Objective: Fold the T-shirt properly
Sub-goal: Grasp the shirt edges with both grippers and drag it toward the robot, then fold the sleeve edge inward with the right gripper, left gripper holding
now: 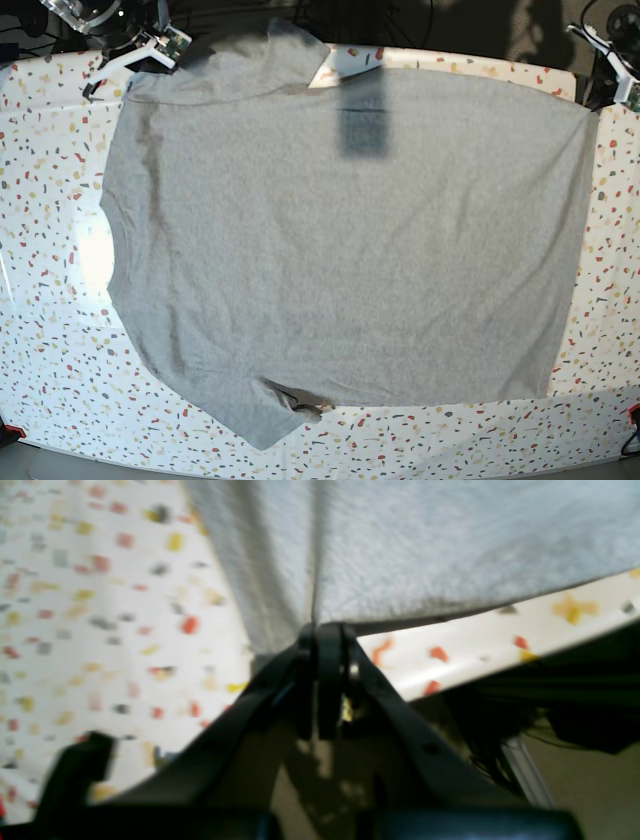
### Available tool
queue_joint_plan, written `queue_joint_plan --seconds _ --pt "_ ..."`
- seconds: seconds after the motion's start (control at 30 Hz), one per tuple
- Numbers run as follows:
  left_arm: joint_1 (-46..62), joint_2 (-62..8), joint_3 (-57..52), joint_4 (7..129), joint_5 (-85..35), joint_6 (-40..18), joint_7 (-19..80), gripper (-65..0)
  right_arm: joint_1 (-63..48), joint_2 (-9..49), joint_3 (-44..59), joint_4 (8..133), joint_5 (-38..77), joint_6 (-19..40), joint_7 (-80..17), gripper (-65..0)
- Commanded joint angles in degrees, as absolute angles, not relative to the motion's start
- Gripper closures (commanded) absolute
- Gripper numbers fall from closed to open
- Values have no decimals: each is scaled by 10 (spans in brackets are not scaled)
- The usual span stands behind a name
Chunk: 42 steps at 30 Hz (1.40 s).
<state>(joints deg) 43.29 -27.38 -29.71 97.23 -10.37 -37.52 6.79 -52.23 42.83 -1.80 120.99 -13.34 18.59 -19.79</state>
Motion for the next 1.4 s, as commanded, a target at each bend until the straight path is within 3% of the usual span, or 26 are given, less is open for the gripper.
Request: queue_joint_plan --seconds 0.0,0.2,0.6,0.87,0.97,1.37 --pt "436 -283 -309 981 -110 -371 46 0 -519 435 -14 1223 -132 175 -190 0" --pt "417 -283 -319 983 -110 -369 9 0 -447 435 -14 1222 -78 168 -197 0" --pt "282 -283 -305 964 -110 -369 77 0 -278 395 -15 1124 -19 181 -167 0" --pt "173 -283 -218 845 -55 -347 82 0 -185 378 -15 1034 22 190 -158 0" --pt "135 -283 -195 803 -38 -345 82 0 -157 364 -20 1001 22 224 -150 0" --pt "46 -283 -190 703 4 -345 92 0 -32 314 -80 874 17 226 -155 0"
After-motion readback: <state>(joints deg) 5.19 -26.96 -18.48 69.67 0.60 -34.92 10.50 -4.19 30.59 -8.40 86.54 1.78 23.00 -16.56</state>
